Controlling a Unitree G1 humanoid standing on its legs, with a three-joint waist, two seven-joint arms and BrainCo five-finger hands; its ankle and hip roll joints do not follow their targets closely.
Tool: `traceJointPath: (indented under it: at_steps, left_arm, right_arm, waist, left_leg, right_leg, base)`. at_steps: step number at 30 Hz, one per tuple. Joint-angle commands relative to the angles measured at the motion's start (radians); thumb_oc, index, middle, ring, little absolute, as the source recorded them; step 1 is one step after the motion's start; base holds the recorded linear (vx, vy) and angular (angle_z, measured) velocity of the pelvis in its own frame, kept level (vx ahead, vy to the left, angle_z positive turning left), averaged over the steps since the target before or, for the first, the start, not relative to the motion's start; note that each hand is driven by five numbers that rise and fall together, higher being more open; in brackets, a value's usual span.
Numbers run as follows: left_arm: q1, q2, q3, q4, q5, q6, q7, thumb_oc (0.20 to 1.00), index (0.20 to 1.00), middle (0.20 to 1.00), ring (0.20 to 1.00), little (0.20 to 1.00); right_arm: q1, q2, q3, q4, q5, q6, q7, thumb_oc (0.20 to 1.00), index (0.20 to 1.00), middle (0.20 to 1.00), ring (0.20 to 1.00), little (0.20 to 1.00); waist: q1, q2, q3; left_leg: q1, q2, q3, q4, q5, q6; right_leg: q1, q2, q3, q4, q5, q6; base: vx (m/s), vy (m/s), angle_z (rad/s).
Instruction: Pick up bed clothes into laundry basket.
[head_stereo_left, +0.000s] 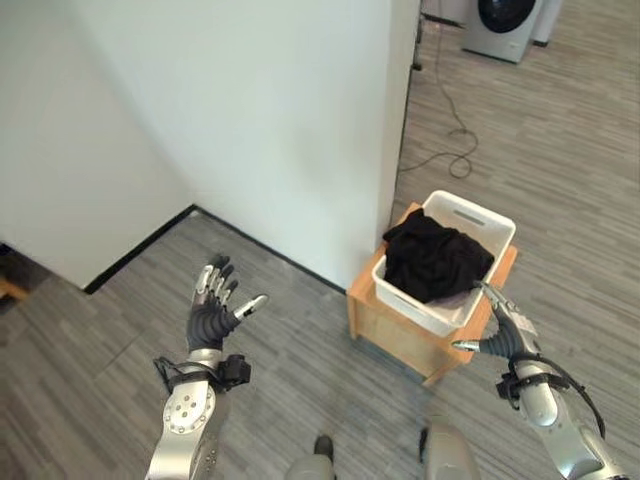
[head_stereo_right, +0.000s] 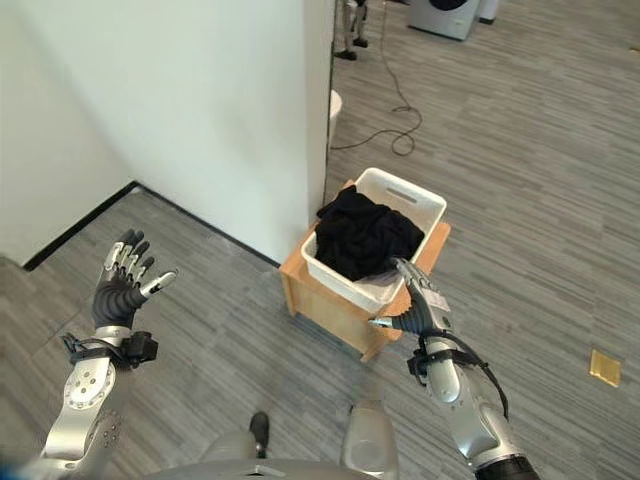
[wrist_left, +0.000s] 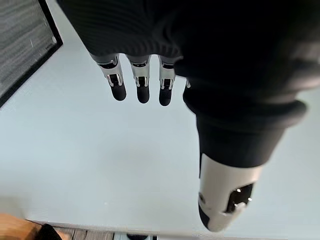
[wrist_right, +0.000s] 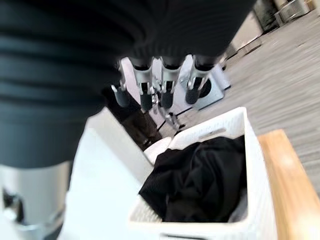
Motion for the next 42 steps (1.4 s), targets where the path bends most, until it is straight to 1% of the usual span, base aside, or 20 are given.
traceJointPath:
  at_steps: [1,3,6,8,9,11,14,16,18,22,23,25,26,27,30,31,33,34,36,42]
  left_arm:
    - [-0.018,0.026,0.029,-0.057,0.022,-0.045,0.021,1.0,1.0,1.0,1.0,1.0]
    - [-0.027,0.034,0.026,-0.053,0.018,-0.048,0.038,1.0,1.0,1.0,1.0,1.0]
    - [-0.008,-0.004,0.051,-0.058,-0.012,-0.07,0.059,1.0,1.0,1.0,1.0,1.0]
    - [-0.008,-0.042,0.047,-0.055,-0.089,-0.077,0.069,1.0,1.0,1.0,1.0,1.0]
    - [-0.03,-0.043,0.026,-0.029,-0.109,-0.075,0.057,1.0,1.0,1.0,1.0,1.0]
    - [-0.036,-0.027,0.02,0.0,-0.118,-0.076,0.041,1.0,1.0,1.0,1.0,1.0]
    - [-0.063,-0.003,0.037,0.01,-0.121,-0.069,0.045,1.0,1.0,1.0,1.0,1.0]
    - [-0.068,0.014,0.053,0.023,-0.121,-0.052,0.041,1.0,1.0,1.0,1.0,1.0]
    - [-0.057,0.015,0.061,0.027,-0.118,-0.047,0.041,1.0,1.0,1.0,1.0,1.0]
    - [-0.06,0.035,0.078,0.081,-0.064,0.0,0.052,1.0,1.0,1.0,1.0,1.0]
    - [-0.071,0.051,0.077,0.086,-0.051,0.0,0.057,1.0,1.0,1.0,1.0,1.0]
    - [-0.076,0.072,0.071,0.088,-0.026,-0.005,0.066,1.0,1.0,1.0,1.0,1.0]
    - [-0.093,0.081,0.063,0.1,-0.006,-0.007,0.069,1.0,1.0,1.0,1.0,1.0]
    - [-0.095,0.081,0.063,0.101,-0.006,-0.007,0.069,1.0,1.0,1.0,1.0,1.0]
    - [-0.178,0.084,0.034,0.132,-0.02,-0.01,0.078,1.0,1.0,1.0,1.0,1.0]
    - [-0.214,0.088,0.022,0.142,-0.013,-0.017,0.084,1.0,1.0,1.0,1.0,1.0]
    - [-0.22,0.083,0.025,0.148,-0.022,-0.02,0.084,1.0,1.0,1.0,1.0,1.0]
    - [-0.203,0.083,0.039,0.147,-0.024,-0.015,0.089,1.0,1.0,1.0,1.0,1.0]
    - [-0.203,0.099,0.05,0.141,-0.023,-0.017,0.092,1.0,1.0,1.0,1.0,1.0]
    - [-0.235,0.092,0.07,0.17,-0.05,-0.048,0.117,1.0,1.0,1.0,1.0,1.0]
  right_arm:
    - [-0.074,-0.004,0.002,-0.069,0.006,-0.023,-0.023,1.0,1.0,1.0,1.0,1.0]
    - [-0.118,-0.001,0.032,-0.078,0.034,-0.029,-0.029,1.0,1.0,1.0,1.0,1.0]
    - [-0.218,0.009,0.118,-0.086,0.069,-0.038,-0.018,1.0,1.0,1.0,1.0,1.0]
    - [-0.311,-0.001,0.176,-0.064,0.085,-0.028,-0.019,1.0,1.0,1.0,1.0,1.0]
    - [-0.374,-0.004,0.193,-0.029,0.098,-0.021,-0.04,1.0,1.0,1.0,1.0,1.0]
    - [-0.427,0.012,0.205,-0.018,0.117,-0.016,-0.05,1.0,1.0,1.0,1.0,1.0]
    - [-0.447,0.02,0.178,-0.009,0.153,-0.017,-0.054,1.0,1.0,1.0,1.0,1.0]
    - [-0.453,0.033,0.155,0.002,0.193,-0.012,-0.052,1.0,1.0,1.0,1.0,1.0]
    - [-0.459,0.046,0.159,0.007,0.203,-0.01,-0.04,1.0,1.0,1.0,1.0,1.0]
    - [-0.435,0.079,0.149,0.012,0.212,-0.016,-0.027,1.0,1.0,1.0,1.0,1.0]
    - [-0.447,0.086,0.167,0.018,0.204,-0.011,-0.021,1.0,1.0,1.0,1.0,1.0]
    - [-0.468,0.092,0.177,0.021,0.203,-0.008,-0.026,1.0,1.0,1.0,1.0,1.0]
    - [-0.471,0.09,0.176,0.028,0.209,-0.016,-0.031,1.0,1.0,1.0,1.0,1.0]
    - [-0.473,0.09,0.176,0.029,0.209,-0.017,-0.031,1.0,1.0,1.0,1.0,1.0]
    - [-0.474,0.074,0.158,0.029,0.255,-0.016,-0.035,1.0,1.0,1.0,1.0,1.0]
    - [-0.46,0.079,0.148,0.01,0.323,-0.031,-0.02,1.0,1.0,1.0,1.0,1.0]
    - [-0.462,0.085,0.151,0.011,0.348,-0.032,-0.016,1.0,1.0,1.0,1.0,1.0]
    - [-0.474,0.113,0.172,0.004,0.428,-0.044,0.009,1.0,1.0,1.0,1.0,1.0]
    - [-0.483,0.116,0.175,-0.003,0.459,-0.057,0.009,1.0,1.0,1.0,1.0,1.0]
    - [-0.534,0.131,0.225,0.047,0.495,-0.066,0.039,1.0,1.0,1.0,1.0,1.0]
  waist:
    - [0.0,-0.058,-0.056]
    - [0.029,-0.069,-0.074]
    - [0.085,-0.079,-0.076]
    - [0.133,-0.079,-0.038]
    - [0.126,-0.08,-0.007]
    - [0.112,-0.09,-0.012]
    - [0.09,-0.116,-0.041]
    - [0.083,-0.125,-0.059]
    - [0.081,-0.116,-0.073]
    - [0.108,-0.115,-0.089]
    - [0.091,-0.12,-0.066]
    - [0.063,-0.098,-0.027]
    - [0.047,-0.08,-0.011]
    - [0.048,-0.078,-0.012]
    - [0.001,-0.083,0.008]
    - [-0.04,-0.1,-0.001]
    - [-0.05,-0.107,-0.009]
    - [-0.045,-0.127,-0.018]
    - [-0.042,-0.134,-0.025]
    - [-0.006,-0.132,-0.058]
  left_leg:
    - [0.05,-0.102,-0.029,-0.166,0.019,0.059]
    - [0.0,-0.129,-0.049,-0.166,0.047,0.059]
    - [-0.048,-0.151,-0.048,-0.151,0.059,0.054]
    - [-0.147,-0.157,-0.005,-0.061,0.082,0.029]
    - [-0.213,-0.109,0.157,0.039,0.066,0.014]
    - [-0.191,-0.006,0.367,0.085,0.037,0.01]
    - [-0.14,0.102,0.502,0.102,0.019,-0.015]
    - [-0.114,0.187,0.595,0.104,0.065,-0.042]
    - [-0.079,0.181,0.609,0.034,0.076,-0.043]
    - [-0.026,0.032,0.486,-0.081,0.052,0.014]
    - [0.003,-0.024,0.435,-0.117,0.038,0.045]
    - [0.014,-0.042,0.366,-0.142,0.056,0.075]
    - [0.014,-0.059,0.268,-0.151,0.058,0.078]
    - [0.01,-0.055,0.268,-0.152,0.062,0.077]
    - [0.008,-0.103,0.101,-0.153,0.065,0.067]
    - [0.024,-0.146,-0.023,-0.155,0.045,0.068]
    - [0.027,-0.166,-0.069,-0.151,0.041,0.065]
    - [0.03,-0.194,-0.092,-0.118,-0.003,0.07]
    - [0.018,-0.202,-0.084,-0.1,-0.003,0.066]
    - [0.016,-0.176,-0.045,-0.058,-0.037,0.045]
  right_leg:
    - [0.118,0.077,0.127,-0.232,0.07,0.011]
    - [0.215,0.084,0.144,-0.445,-0.056,-0.073]
    - [0.267,0.05,0.126,-0.63,-0.029,-0.071]
    - [0.29,0.036,0.105,-0.707,-0.035,-0.102]
    - [0.286,0.012,0.004,-0.716,-0.044,-0.107]
    - [0.291,-0.023,-0.152,-0.743,-0.021,-0.096]
    - [0.314,-0.068,-0.308,-0.741,-0.025,-0.092]
    - [0.347,-0.091,-0.443,-0.727,-0.033,-0.1]
    - [0.36,-0.091,-0.486,-0.719,-0.038,-0.093]
    - [0.336,-0.183,-0.535,-0.496,0.001,-0.04]
    - [0.265,-0.233,-0.468,-0.344,0.095,-0.009]
    - [0.134,-0.195,-0.286,-0.201,0.16,-0.005]
    - [0.058,-0.091,-0.116,-0.192,0.082,-0.026]
    - [0.056,-0.087,-0.117,-0.195,0.087,-0.028]
    - [0.005,0.042,0.074,-0.308,0.021,-0.056]
    - [0.013,0.12,0.22,-0.471,0.01,-0.077]
    - [0.021,0.133,0.274,-0.548,0.048,-0.075]
    - [0.075,0.082,0.262,-0.638,0.085,-0.08]
    - [0.085,0.072,0.263,-0.66,0.117,-0.079]
    - [0.14,0.025,0.18,-0.751,0.142,-0.081]
  base:
    - [-0.07,-0.015,0.71]
    - [-0.13,-0.009,0.59]
    - [-0.15,-0.057,0.08]
    - [-0.37,-0.054,0.29]
    - [-0.48,-0.042,1.12]
    - [-0.34,-0.041,3.81]
    - [-0.06,0.001,2.73]
    - [0.07,0.073,2.77]
    - [0.17,0.117,1.97]
    - [0.23,0.215,1.01]
    - [0.18,0.316,0.87]
    - [0.12,0.154,1.57]
    - [0.11,0.017,2.01]
    - [0.18,-0.012,1.96]
    - [0.33,-0.139,2.01]
    - [0.38,-0.181,2.33]
    - [0.33,-0.142,2.88]
    - [0.27,-0.111,2.29]
    - [0.18,-0.136,1.26]
    - [0.11,-0.109,0.13]
